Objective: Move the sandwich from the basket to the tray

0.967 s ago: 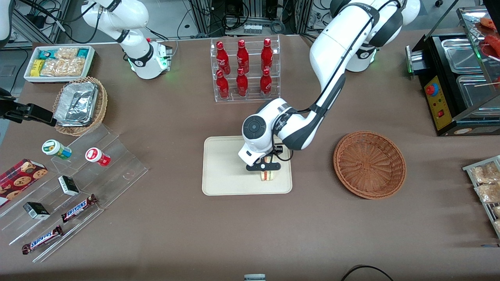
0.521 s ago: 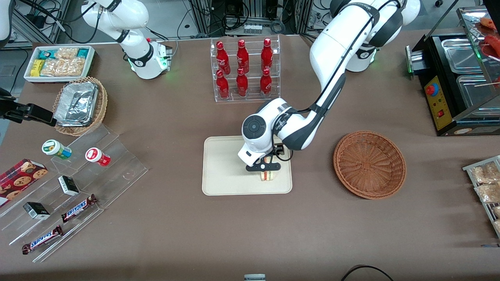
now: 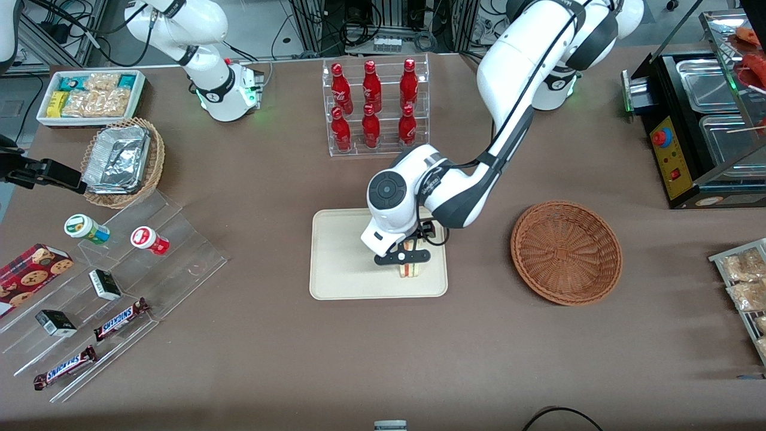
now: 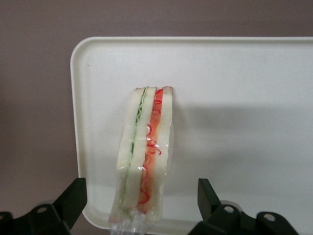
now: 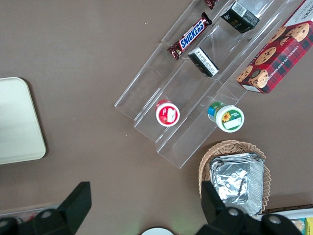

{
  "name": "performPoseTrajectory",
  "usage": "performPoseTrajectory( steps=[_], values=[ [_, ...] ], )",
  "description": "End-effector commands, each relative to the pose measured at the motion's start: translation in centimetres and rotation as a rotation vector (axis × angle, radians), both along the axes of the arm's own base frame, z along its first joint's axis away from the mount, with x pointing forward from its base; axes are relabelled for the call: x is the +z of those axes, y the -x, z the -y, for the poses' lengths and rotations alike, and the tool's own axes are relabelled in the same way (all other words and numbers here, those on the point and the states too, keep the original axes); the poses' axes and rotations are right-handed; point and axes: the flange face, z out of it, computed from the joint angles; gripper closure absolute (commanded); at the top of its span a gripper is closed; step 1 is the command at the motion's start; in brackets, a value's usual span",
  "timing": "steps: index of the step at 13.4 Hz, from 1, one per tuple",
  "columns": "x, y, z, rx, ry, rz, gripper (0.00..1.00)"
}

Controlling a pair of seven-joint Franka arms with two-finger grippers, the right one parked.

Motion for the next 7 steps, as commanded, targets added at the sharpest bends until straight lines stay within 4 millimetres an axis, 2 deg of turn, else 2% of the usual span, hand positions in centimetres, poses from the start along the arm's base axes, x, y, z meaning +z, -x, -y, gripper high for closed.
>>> performPoseTrajectory(
  steps=[1,2,4,5,7],
  values=[
    [4.1,0.1,-0.7,0.021,-0.013,0.016,0.0],
    [5.9,-0.2,-1.7,0.042,-0.009,0.005,0.0],
    [9.5,-2.1,-5.3,0.107,0.015,0.0,0.0],
    [10.5,-2.3,-6.4,0.114,0.019,0.005,0.0],
    [11.6,-4.3,-9.8,0.166,0.052,-0.001,0.0]
  ],
)
